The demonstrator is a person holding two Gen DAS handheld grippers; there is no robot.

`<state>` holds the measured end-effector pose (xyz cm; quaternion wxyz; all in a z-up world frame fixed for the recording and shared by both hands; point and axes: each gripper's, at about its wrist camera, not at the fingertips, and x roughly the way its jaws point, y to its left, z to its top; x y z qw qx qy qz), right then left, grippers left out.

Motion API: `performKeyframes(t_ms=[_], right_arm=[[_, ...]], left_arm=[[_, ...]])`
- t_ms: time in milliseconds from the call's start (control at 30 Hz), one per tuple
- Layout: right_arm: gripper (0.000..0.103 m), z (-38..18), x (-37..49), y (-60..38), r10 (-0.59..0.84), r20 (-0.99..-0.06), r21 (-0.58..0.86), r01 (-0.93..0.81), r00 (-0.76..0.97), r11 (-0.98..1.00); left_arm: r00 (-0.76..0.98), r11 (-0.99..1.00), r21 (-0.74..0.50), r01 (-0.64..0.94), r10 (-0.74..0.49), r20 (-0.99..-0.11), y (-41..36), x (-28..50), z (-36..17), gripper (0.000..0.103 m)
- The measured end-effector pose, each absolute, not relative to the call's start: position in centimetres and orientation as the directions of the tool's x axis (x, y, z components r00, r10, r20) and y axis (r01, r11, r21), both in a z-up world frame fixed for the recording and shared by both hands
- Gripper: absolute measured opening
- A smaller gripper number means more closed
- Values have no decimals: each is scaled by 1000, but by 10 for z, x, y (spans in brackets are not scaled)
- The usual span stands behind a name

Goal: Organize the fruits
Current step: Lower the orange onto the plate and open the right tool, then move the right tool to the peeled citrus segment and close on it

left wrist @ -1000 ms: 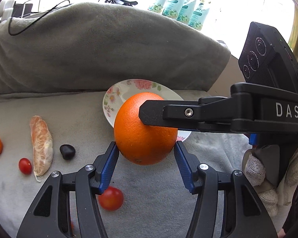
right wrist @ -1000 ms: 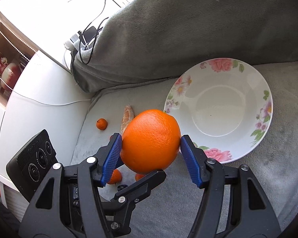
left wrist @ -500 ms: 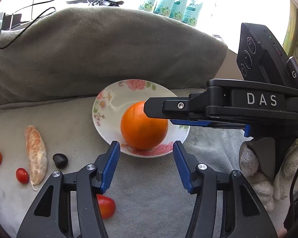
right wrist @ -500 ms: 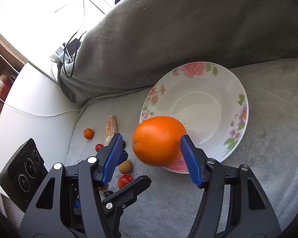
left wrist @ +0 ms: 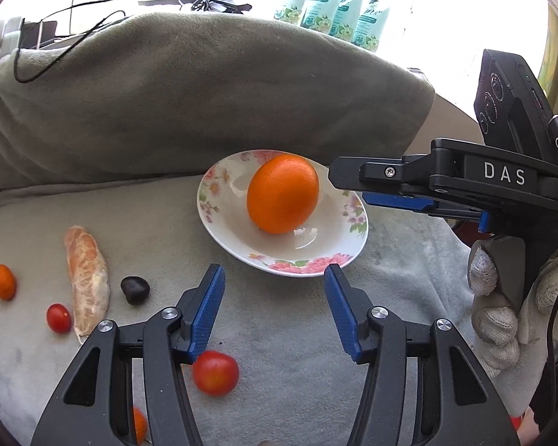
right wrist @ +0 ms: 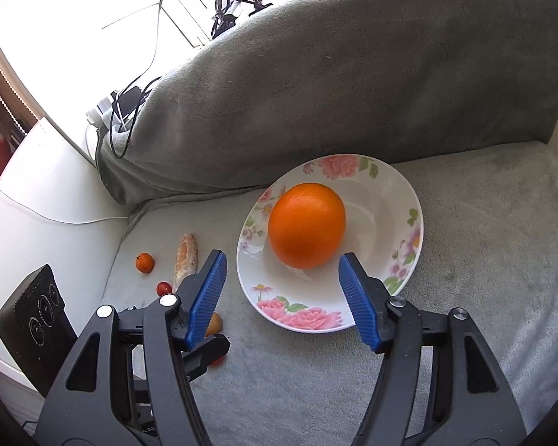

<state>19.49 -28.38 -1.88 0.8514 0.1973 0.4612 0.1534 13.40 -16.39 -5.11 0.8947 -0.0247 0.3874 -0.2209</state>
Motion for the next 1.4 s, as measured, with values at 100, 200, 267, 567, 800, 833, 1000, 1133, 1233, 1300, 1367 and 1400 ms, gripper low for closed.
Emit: performKeyframes(t_ms=[100, 200, 267, 567, 800, 833, 1000, 1133, 1233, 1300, 1367, 1400], right_arm=[[75, -15, 194, -280, 418, -727, 448, -86, 545, 890], [78, -12, 193, -276, 398, -728, 422, -93, 558, 902], [80, -11, 192, -277, 394, -724, 416, -97, 566, 904], [81, -6, 196, -264, 389, -730, 385, -132, 561, 913], [86, -1, 202, -241, 396, -737, 358, -181, 547, 916], [86, -1, 203, -238, 402, -736, 360, -189, 544, 914], [86, -2, 213, -222, 445, -732, 387, -222, 516, 895], [86, -4, 222, -209, 482, -733, 418, -241, 480, 876], [86, -7, 231, -199, 495, -739, 423, -256, 457, 869], [86, -10, 237, -192, 507, -741, 436, -259, 440, 862], [86, -14, 244, -186, 526, -741, 457, -260, 417, 850], [86, -16, 247, -183, 534, -742, 466, -261, 405, 846]], left_arm=[[607, 903, -211, 373, -410, -681, -164, 133, -49, 56], [615, 908, -211, 363, -404, -678, -160, 133, -48, 62], [620, 910, -208, 358, -398, -676, -157, 132, -48, 63], [636, 923, -199, 330, -373, -676, -133, 133, -46, 64], [643, 937, -198, 289, -343, -685, -105, 136, -48, 64], [644, 939, -193, 284, -336, -687, -101, 136, -48, 64], [647, 950, -177, 259, -306, -698, -81, 135, -52, 64], [645, 956, -166, 242, -286, -708, -68, 137, -56, 64], [639, 958, -155, 240, -276, -718, -61, 139, -59, 64], [629, 958, -156, 241, -277, -726, -58, 141, -63, 63], [622, 957, -162, 241, -280, -731, -55, 144, -65, 63], [619, 957, -166, 240, -282, -733, -53, 145, -66, 63]])
